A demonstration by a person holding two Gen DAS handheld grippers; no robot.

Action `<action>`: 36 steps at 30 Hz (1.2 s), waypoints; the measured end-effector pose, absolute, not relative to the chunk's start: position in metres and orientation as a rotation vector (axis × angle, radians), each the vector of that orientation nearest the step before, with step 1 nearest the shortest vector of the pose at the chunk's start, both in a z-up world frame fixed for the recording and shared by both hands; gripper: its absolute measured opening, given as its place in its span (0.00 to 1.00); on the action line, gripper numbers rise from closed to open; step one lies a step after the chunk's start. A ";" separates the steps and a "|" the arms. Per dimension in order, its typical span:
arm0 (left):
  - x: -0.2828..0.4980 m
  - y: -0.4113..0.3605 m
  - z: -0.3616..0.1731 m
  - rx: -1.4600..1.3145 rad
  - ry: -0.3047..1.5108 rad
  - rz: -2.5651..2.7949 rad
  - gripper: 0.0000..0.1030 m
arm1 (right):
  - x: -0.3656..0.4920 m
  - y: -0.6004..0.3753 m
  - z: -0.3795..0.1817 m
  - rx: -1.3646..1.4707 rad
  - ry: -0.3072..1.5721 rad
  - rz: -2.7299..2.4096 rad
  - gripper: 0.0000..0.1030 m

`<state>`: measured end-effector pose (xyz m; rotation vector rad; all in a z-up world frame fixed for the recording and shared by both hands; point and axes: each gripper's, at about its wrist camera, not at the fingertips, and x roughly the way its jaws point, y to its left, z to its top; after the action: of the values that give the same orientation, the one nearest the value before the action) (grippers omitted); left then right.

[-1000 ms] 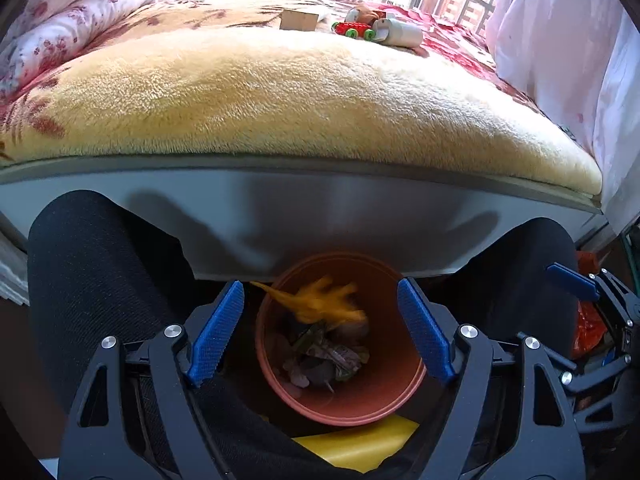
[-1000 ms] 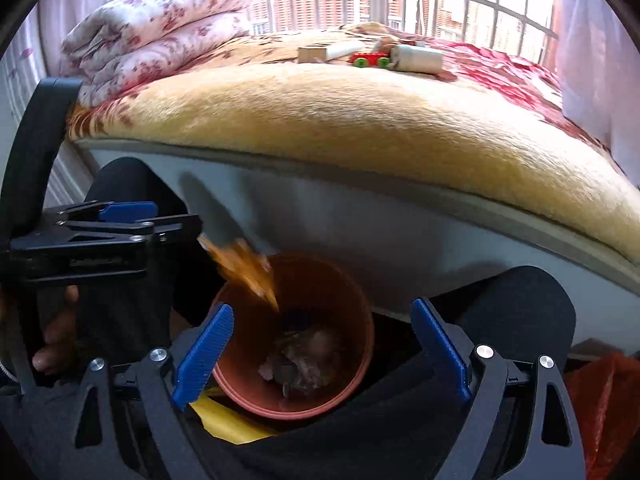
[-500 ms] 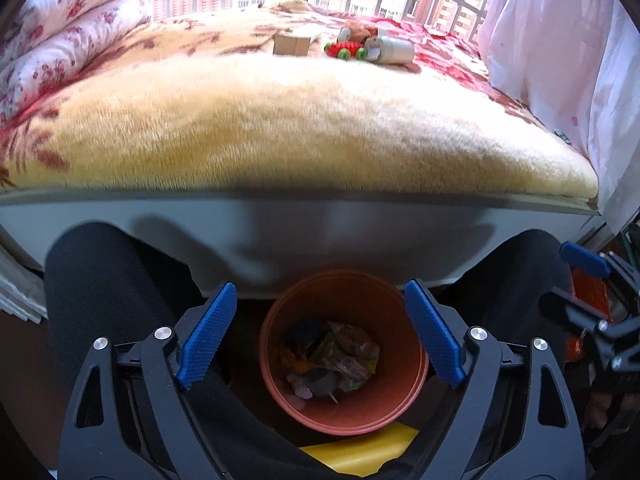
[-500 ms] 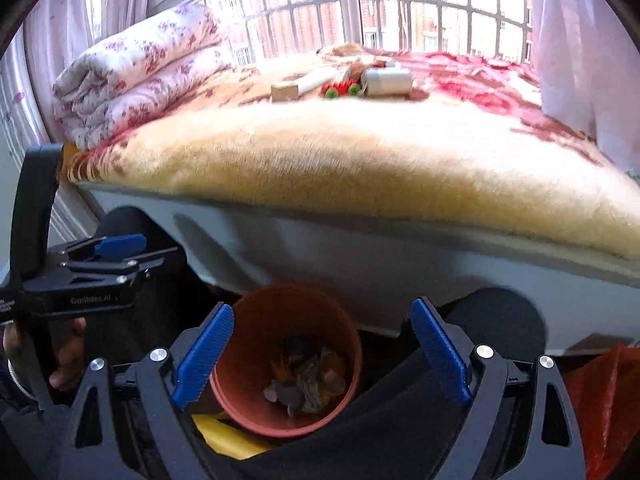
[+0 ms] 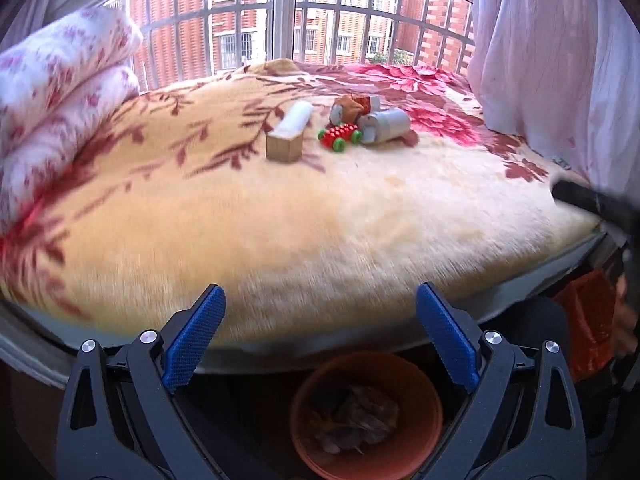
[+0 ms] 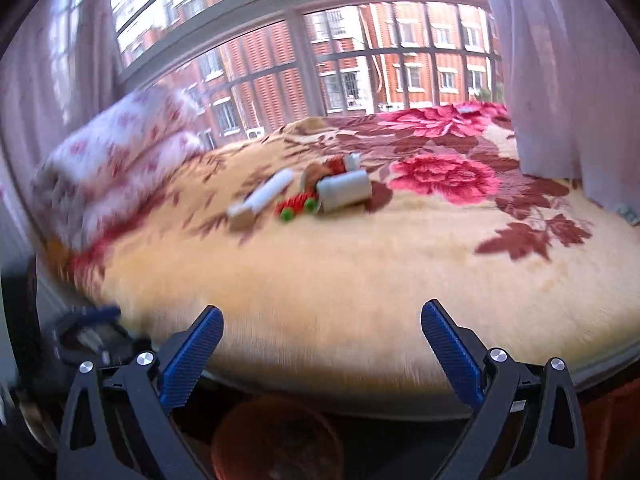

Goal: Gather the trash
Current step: 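Grasp the grey cup with the right tool while the left tool grasps the wooden block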

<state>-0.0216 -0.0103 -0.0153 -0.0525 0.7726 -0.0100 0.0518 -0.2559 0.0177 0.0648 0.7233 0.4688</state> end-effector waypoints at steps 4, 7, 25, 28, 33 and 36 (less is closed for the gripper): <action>0.002 -0.004 -0.004 -0.002 0.715 0.047 0.91 | 0.111 -0.248 0.019 0.204 0.793 0.466 0.95; 0.024 0.002 -0.002 0.012 0.704 0.067 0.91 | 0.150 -0.239 0.012 0.317 0.858 0.473 0.95; 0.111 0.035 -0.044 -0.149 0.763 0.128 0.91 | 0.298 -0.186 -0.039 0.640 1.104 0.297 0.84; 0.113 0.039 -0.049 -0.181 0.763 0.104 0.91 | 0.313 -0.179 -0.049 0.663 1.146 0.218 0.70; 0.110 0.040 -0.047 -0.192 0.726 0.077 0.91 | 0.332 -0.169 -0.062 0.675 1.187 0.082 0.59; 0.110 0.041 -0.047 -0.192 0.711 0.073 0.91 | 0.349 -0.158 -0.070 0.657 1.210 0.021 0.59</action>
<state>0.1102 0.0406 -0.0474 -0.1922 0.7108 0.0729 0.3493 -0.1578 -0.0697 0.6575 1.2096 0.0210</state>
